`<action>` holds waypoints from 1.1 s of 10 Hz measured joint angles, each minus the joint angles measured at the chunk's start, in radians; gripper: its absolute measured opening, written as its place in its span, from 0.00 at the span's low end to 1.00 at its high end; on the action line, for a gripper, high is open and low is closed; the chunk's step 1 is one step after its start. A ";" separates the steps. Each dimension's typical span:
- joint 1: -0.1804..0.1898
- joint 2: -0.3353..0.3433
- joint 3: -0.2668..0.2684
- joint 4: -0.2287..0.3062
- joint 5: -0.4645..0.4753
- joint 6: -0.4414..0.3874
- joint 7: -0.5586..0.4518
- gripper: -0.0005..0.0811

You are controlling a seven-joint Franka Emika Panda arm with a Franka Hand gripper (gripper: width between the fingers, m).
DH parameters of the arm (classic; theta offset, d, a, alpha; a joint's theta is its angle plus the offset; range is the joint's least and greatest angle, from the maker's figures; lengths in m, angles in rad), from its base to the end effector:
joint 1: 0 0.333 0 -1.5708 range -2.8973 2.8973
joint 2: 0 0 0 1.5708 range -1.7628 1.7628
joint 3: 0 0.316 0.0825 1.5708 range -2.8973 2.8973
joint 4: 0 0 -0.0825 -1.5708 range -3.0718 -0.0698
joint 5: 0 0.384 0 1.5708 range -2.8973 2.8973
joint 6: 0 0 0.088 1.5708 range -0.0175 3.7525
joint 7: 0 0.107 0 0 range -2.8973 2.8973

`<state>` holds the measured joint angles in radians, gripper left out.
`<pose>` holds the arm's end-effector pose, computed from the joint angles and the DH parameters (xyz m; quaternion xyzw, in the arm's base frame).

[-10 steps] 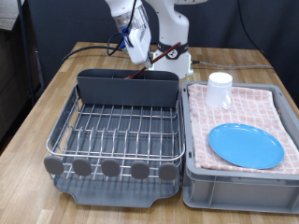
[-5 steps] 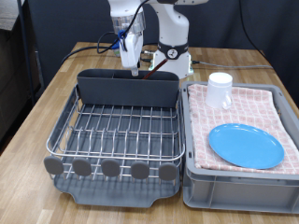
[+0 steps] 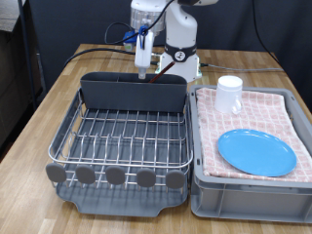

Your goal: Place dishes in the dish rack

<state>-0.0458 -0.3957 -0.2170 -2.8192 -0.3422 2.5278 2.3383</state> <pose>0.3572 -0.0853 0.3211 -0.3986 0.9134 -0.0815 0.0138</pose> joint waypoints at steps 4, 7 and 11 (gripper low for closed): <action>0.019 -0.120 0.118 0.056 -0.017 -0.172 0.059 0.99; 0.132 -0.151 0.117 0.108 0.064 -0.220 -0.118 0.99; 0.274 -0.070 0.106 0.211 0.174 -0.258 -0.318 0.99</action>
<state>0.2279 -0.4659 -0.1115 -2.6085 -0.1684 2.2695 2.0206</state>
